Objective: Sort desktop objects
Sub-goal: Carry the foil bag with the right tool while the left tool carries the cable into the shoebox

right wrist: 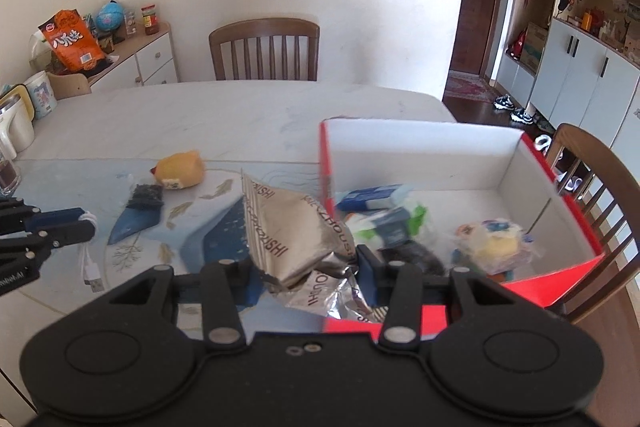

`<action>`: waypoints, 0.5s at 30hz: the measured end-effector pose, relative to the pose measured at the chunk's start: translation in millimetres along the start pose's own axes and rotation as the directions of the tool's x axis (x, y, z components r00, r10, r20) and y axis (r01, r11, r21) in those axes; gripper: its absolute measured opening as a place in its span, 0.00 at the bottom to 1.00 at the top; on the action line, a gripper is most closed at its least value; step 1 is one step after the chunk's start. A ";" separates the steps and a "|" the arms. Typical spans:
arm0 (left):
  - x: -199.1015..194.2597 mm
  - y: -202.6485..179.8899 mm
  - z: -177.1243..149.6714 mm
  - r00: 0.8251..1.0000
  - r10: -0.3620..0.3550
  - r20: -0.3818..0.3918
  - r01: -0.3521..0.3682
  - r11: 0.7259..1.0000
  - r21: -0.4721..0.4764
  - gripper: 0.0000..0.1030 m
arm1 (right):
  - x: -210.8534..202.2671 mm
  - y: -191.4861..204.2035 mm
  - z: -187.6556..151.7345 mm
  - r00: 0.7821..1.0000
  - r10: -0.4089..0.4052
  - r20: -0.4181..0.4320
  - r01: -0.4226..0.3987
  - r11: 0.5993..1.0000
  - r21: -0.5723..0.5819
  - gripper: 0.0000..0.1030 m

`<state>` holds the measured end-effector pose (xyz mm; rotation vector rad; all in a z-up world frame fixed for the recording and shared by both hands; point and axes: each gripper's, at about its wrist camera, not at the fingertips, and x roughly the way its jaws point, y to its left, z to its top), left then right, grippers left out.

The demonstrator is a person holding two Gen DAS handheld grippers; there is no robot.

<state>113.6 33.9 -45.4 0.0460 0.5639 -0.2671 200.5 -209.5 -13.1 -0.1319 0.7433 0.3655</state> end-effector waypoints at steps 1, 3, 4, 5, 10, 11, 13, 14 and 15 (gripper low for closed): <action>0.5 -3.0 3.1 1.000 0.002 0.002 -0.002 1.000 -0.006 0.11 | -0.4 -5.4 1.1 1.000 0.000 0.004 0.000 1.000 -0.001 0.43; 2.0 -9.4 9.4 1.000 0.004 0.003 -0.004 1.000 -0.011 0.11 | -0.7 -17.0 3.3 1.000 -0.003 0.010 0.003 1.000 -0.004 0.43; 2.7 -12.9 12.6 1.000 0.006 0.007 -0.006 1.000 -0.013 0.11 | -0.6 -22.8 4.2 1.000 -0.004 0.012 0.004 1.000 -0.004 0.43; 4.0 -16.5 16.1 1.000 0.008 0.009 -0.007 1.000 -0.013 0.11 | -0.6 -28.0 5.0 1.000 -0.005 0.014 0.005 1.000 -0.004 0.43; 10.3 -29.4 33.2 1.000 0.005 0.022 -0.003 0.998 -0.055 0.11 | 1.4 -55.7 9.1 1.000 -0.010 0.024 0.010 1.000 -0.007 0.43; 11.5 -32.1 37.1 1.000 0.003 0.027 -0.001 0.998 -0.063 0.11 | 1.9 -61.5 9.5 1.000 -0.012 0.026 0.012 1.000 -0.006 0.43; 14.0 -38.6 44.8 0.999 0.003 0.039 0.000 0.998 -0.063 0.11 | 2.8 -72.2 10.7 0.999 -0.017 0.031 0.017 1.000 -0.005 0.43; 15.0 -41.9 48.1 0.999 0.004 0.045 -0.001 0.998 -0.058 0.11 | 3.6 -76.9 11.1 0.999 -0.018 0.032 0.018 1.000 -0.004 0.43; 16.1 -45.2 51.1 0.999 0.006 0.051 -0.003 0.999 -0.049 0.11 | 4.3 -81.2 11.4 0.999 -0.020 0.034 0.020 1.000 -0.003 0.43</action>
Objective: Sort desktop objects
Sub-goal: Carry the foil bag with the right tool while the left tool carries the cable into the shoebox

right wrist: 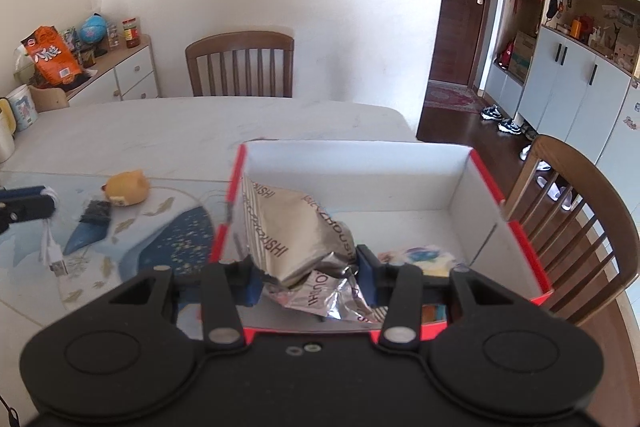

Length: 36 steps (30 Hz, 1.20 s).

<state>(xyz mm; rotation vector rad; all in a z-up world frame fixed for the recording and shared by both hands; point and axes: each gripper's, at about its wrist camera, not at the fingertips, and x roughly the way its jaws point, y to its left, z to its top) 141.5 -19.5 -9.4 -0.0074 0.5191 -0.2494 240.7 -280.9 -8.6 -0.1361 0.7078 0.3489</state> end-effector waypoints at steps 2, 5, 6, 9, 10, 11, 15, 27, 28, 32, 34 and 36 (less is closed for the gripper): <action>2.8 -7.1 5.4 1.000 -0.001 0.005 0.001 1.000 0.014 0.11 | 1.9 -8.6 0.3 1.000 -0.006 0.001 0.006 1.000 0.000 0.43; 5.8 -17.0 12.1 1.000 -0.007 0.012 0.007 1.000 0.030 0.11 | 4.5 -20.1 0.9 1.000 -0.010 0.001 0.010 1.000 0.000 0.43; 6.7 -20.0 14.6 1.000 -0.012 0.014 0.011 0.999 0.034 0.11 | 5.4 -23.7 1.2 1.000 -0.012 0.001 0.012 1.000 -0.001 0.43; 10.9 -28.1 22.4 1.000 -0.022 0.023 0.021 0.999 0.044 0.11 | 8.5 -32.9 1.4 1.000 -0.016 -0.002 0.016 1.000 -0.002 0.43; 12.2 -30.5 25.2 0.999 -0.026 0.026 0.025 0.999 0.044 0.11 | 9.9 -36.1 1.1 1.000 -0.019 -0.005 0.019 1.000 0.000 0.43; 13.7 -32.8 27.8 0.999 -0.032 0.029 0.030 0.999 0.044 0.11 | 11.0 -39.4 0.8 1.000 -0.021 -0.007 0.021 1.000 0.001 0.43; 19.9 -43.2 39.6 0.998 -0.054 0.038 0.052 0.997 0.053 0.11 | 14.6 -48.8 0.0 1.000 -0.029 -0.013 0.029 1.000 0.001 0.43; 61.4 -81.3 67.6 0.985 -0.171 0.023 0.169 0.983 0.079 0.11 | 38.2 -76.9 2.7 0.997 -0.059 -0.053 0.058 0.998 -0.024 0.43; 66.2 -85.4 68.8 0.983 -0.181 0.016 0.179 0.980 0.088 0.11 | 40.0 -78.5 3.9 0.997 -0.059 -0.052 0.058 0.998 -0.027 0.43; 84.5 -100.3 70.0 0.978 -0.208 -0.008 0.207 0.971 0.118 0.11 | 50.0 -87.0 8.5 0.997 -0.056 -0.060 0.054 0.998 -0.033 0.43; 95.2 -106.8 71.1 0.976 -0.216 -0.027 0.217 0.968 0.125 0.11 | 56.2 -90.1 10.9 0.996 -0.058 -0.066 0.056 0.998 -0.037 0.43; 105.8 -112.5 72.4 0.972 -0.231 -0.049 0.235 0.965 0.118 0.11 | 62.1 -92.6 13.7 0.996 -0.058 -0.069 0.056 0.998 -0.043 0.43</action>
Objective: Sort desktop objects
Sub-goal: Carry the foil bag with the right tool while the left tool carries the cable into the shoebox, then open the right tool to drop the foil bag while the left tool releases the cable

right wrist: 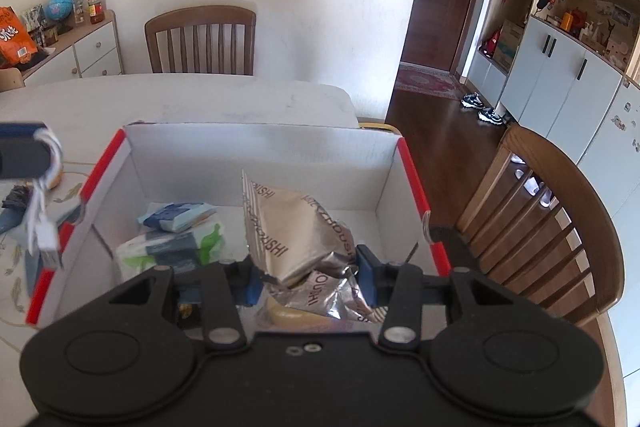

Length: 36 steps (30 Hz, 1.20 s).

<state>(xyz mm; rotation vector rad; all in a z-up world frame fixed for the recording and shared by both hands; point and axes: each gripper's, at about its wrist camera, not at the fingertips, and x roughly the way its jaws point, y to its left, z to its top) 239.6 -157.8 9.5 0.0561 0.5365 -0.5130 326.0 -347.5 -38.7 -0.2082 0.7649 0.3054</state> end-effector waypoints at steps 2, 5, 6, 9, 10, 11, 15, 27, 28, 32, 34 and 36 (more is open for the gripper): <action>10.8 -5.3 0.5 1.000 -0.006 -0.016 0.007 1.000 0.017 0.11 | 5.8 -1.0 2.9 1.000 -0.001 -0.002 0.001 1.000 -0.011 0.43; 24.4 -11.7 -0.6 0.999 -0.016 -0.038 0.018 0.999 0.046 0.11 | 16.0 -1.0 8.9 1.000 -0.005 -0.008 0.005 1.000 -0.029 0.43; 28.2 -13.2 -1.4 0.999 -0.017 -0.045 0.020 0.998 0.059 0.11 | 20.3 -1.0 10.8 1.000 -0.006 -0.013 0.005 0.999 -0.035 0.43; 40.8 -17.8 -6.1 0.998 -0.014 -0.068 0.021 0.994 0.105 0.11 | 33.8 -0.7 14.2 0.999 -0.008 -0.033 0.007 0.998 -0.057 0.43; 44.5 -18.8 -7.4 0.997 -0.010 -0.077 0.019 0.993 0.118 0.11 | 37.4 -0.7 14.9 0.999 -0.008 -0.038 0.006 0.998 -0.062 0.43; 48.7 -19.9 -9.2 0.996 -0.009 -0.087 0.020 0.991 0.131 0.11 | 40.9 -0.8 15.9 0.999 -0.008 -0.044 0.005 0.998 -0.067 0.43; 63.5 -22.6 -14.7 0.992 0.001 -0.128 0.019 0.987 0.159 0.11 | 57.0 -3.8 22.1 0.997 -0.005 -0.075 0.001 0.999 -0.049 0.43; 90.3 -23.0 -22.0 0.973 -0.025 -0.231 0.056 0.990 0.127 0.11 | 90.7 7.1 28.6 0.987 0.007 -0.159 -0.023 0.995 -0.102 0.43; 91.7 -23.1 -23.0 0.971 -0.027 -0.239 0.057 0.991 0.122 0.11 | 92.6 7.8 28.8 0.986 0.006 -0.168 -0.023 0.995 -0.101 0.43; 101.0 -19.9 -23.0 0.963 -0.036 -0.268 0.067 0.992 0.111 0.11 | 98.9 8.0 29.7 0.980 0.017 -0.200 -0.034 0.996 -0.085 0.43; 102.6 -19.9 -25.0 0.959 -0.037 -0.282 0.070 0.992 0.105 0.11 | 102.0 10.5 29.1 0.978 0.008 -0.207 -0.029 0.995 -0.097 0.43; 104.9 -17.3 -23.7 0.952 -0.050 -0.302 0.077 0.994 0.077 0.11 | 104.6 11.0 28.0 0.977 0.007 -0.211 -0.027 0.995 -0.094 0.44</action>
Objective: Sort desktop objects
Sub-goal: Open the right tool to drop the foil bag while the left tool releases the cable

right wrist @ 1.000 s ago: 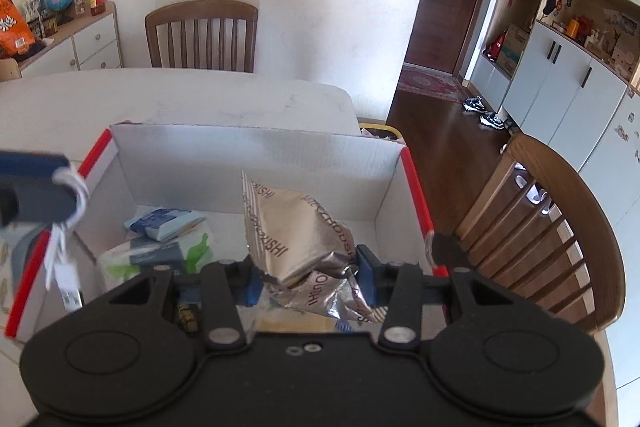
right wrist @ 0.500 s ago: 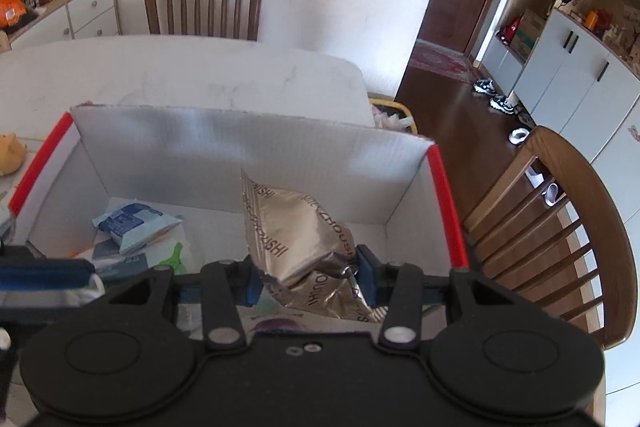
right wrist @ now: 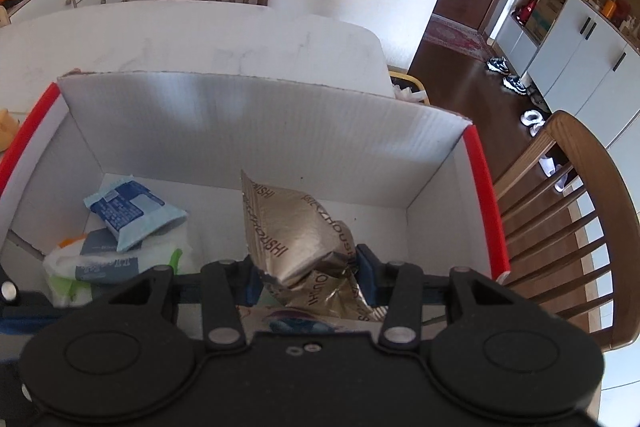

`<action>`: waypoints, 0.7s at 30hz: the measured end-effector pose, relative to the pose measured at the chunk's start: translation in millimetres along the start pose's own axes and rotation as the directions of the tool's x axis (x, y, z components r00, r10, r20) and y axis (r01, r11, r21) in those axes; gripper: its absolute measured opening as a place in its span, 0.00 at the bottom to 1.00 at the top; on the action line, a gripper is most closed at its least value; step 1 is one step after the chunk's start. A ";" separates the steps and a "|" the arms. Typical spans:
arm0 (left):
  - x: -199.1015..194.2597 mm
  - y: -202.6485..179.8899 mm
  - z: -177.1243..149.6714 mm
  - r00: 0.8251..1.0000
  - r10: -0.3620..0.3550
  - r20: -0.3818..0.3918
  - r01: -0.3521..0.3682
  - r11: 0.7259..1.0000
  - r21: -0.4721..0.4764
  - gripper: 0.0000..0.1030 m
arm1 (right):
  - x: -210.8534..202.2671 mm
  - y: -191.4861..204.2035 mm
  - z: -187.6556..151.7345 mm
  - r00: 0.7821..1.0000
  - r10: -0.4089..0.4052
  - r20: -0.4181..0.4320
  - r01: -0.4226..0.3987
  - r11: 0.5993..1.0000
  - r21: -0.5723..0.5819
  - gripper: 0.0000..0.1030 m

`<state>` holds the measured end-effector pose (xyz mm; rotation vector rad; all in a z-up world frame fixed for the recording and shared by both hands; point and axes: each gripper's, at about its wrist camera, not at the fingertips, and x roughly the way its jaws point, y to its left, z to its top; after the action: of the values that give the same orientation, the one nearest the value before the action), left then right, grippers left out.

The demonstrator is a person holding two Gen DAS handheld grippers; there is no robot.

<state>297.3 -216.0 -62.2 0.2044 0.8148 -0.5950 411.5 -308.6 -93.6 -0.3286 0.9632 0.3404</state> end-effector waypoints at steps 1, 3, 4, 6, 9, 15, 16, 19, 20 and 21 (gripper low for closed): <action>-0.4 2.0 0.5 1.000 -0.006 -0.006 0.006 1.000 -0.014 0.11 | 1.0 -0.1 0.1 1.000 0.004 -0.002 -0.004 1.000 0.004 0.44; 1.9 4.9 0.1 0.999 -0.021 -0.027 0.020 0.999 -0.043 0.11 | 2.1 -1.9 -1.2 1.000 0.009 0.000 -0.009 1.000 0.016 0.45; 3.0 6.7 -1.5 0.999 -0.028 -0.036 0.026 0.998 -0.054 0.11 | 2.5 -2.7 -1.3 1.000 0.009 -0.001 -0.009 1.000 0.024 0.45; 6.5 7.5 -2.6 0.997 -0.039 -0.064 0.035 0.997 -0.074 0.11 | 2.4 -4.3 -1.8 1.000 0.012 -0.002 -0.012 0.999 0.035 0.46; 9.9 9.0 -3.4 0.994 -0.050 -0.093 0.041 0.994 -0.104 0.12 | 0.0 -7.1 -1.9 1.000 0.021 -0.002 -0.021 0.999 0.044 0.48; 6.0 4.6 -5.3 0.995 -0.044 -0.091 0.035 0.995 -0.097 0.12 | -8.1 -11.3 -3.1 0.999 0.037 0.004 -0.038 0.997 0.066 0.58; 5.3 3.6 -5.2 0.995 -0.041 -0.090 0.032 0.995 -0.093 0.12 | -9.3 -11.3 -4.1 0.999 0.039 0.004 -0.039 0.997 0.068 0.58; 4.1 3.7 -7.6 0.995 -0.041 -0.090 0.033 0.995 -0.095 0.15 | -14.8 -11.9 -5.2 0.999 0.047 0.010 -0.048 0.996 0.072 0.59; 3.4 4.5 -7.7 0.995 -0.043 -0.091 0.034 0.995 -0.096 0.17 | -16.8 -12.2 -5.6 0.999 0.049 0.014 -0.050 0.996 0.074 0.61; 2.9 4.5 -8.0 0.995 -0.041 -0.091 0.032 0.995 -0.095 0.26 | -19.0 -11.6 -5.7 0.999 0.051 0.018 -0.052 0.996 0.076 0.62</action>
<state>296.4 -210.5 -70.0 0.1330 0.9359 -0.5835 402.2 -324.0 -79.3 -0.2309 0.9681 0.3516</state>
